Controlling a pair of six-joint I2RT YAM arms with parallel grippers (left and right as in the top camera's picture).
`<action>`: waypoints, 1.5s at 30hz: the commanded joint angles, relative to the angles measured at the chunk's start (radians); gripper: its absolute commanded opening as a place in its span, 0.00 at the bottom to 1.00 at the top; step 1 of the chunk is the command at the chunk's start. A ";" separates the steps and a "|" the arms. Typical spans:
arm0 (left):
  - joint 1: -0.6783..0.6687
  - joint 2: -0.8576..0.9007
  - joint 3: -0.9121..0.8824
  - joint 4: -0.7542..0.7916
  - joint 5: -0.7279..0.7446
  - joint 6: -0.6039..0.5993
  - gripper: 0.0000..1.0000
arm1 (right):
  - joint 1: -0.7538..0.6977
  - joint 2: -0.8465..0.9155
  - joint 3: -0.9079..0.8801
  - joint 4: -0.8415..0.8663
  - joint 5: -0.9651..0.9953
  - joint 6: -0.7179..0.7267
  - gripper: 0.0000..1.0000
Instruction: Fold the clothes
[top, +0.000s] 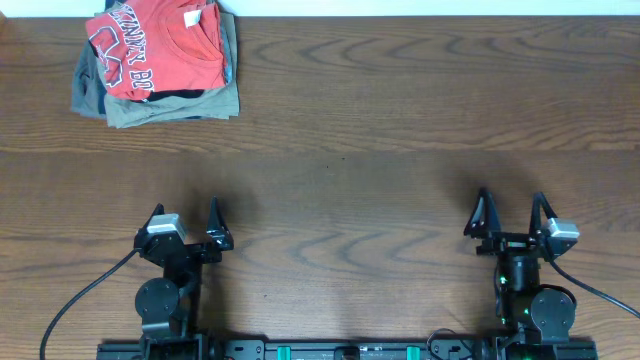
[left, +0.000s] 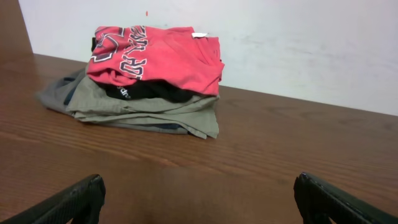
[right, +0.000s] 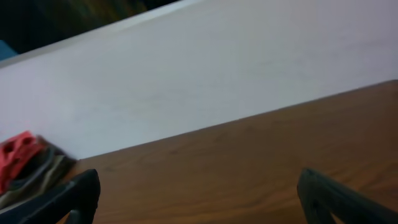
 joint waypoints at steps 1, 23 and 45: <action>-0.001 -0.003 -0.014 -0.040 0.010 0.006 0.98 | 0.016 -0.009 -0.002 -0.020 0.044 -0.022 0.99; -0.001 -0.003 -0.014 -0.040 0.010 0.006 0.98 | 0.006 -0.009 -0.002 -0.185 -0.035 -0.176 0.99; -0.001 -0.003 -0.014 -0.040 0.010 0.006 0.98 | 0.006 -0.008 -0.002 -0.185 -0.035 -0.176 0.99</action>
